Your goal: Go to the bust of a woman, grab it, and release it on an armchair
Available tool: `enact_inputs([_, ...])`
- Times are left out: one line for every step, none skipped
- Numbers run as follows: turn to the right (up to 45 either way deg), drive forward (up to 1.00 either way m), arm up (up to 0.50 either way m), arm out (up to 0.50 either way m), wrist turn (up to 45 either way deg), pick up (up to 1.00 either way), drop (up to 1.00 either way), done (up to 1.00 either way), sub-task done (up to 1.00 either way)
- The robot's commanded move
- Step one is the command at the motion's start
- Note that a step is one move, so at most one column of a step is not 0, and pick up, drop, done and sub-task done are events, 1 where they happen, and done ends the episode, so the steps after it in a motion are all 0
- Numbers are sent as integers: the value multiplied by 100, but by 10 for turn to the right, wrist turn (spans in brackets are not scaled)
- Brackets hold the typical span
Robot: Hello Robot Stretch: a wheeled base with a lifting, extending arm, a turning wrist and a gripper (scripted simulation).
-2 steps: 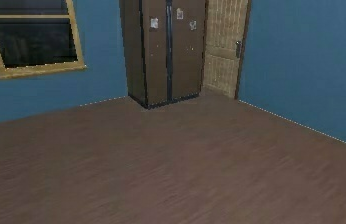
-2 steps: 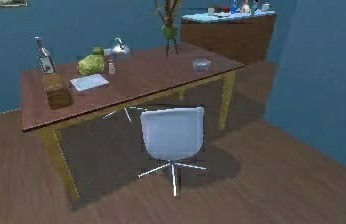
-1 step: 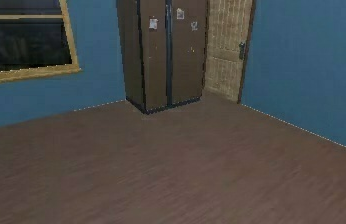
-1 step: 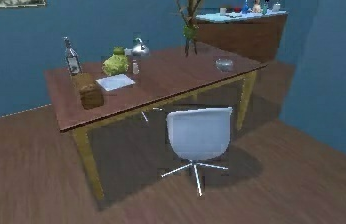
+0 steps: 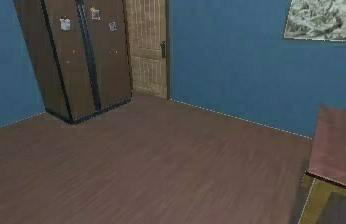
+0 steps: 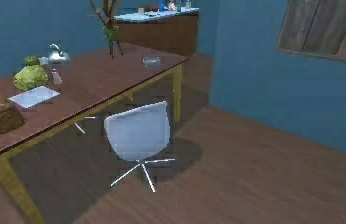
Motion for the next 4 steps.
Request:
enact_inputs([0,90,0,0,0,0,0,0,0])
enact_inputs([330,0,0,0,0,0,0,0,0])
enact_inputs([30,0,0,0,0,0,0,0,0])
enact_inputs([0,100,0,0,0,0,0,0,0])
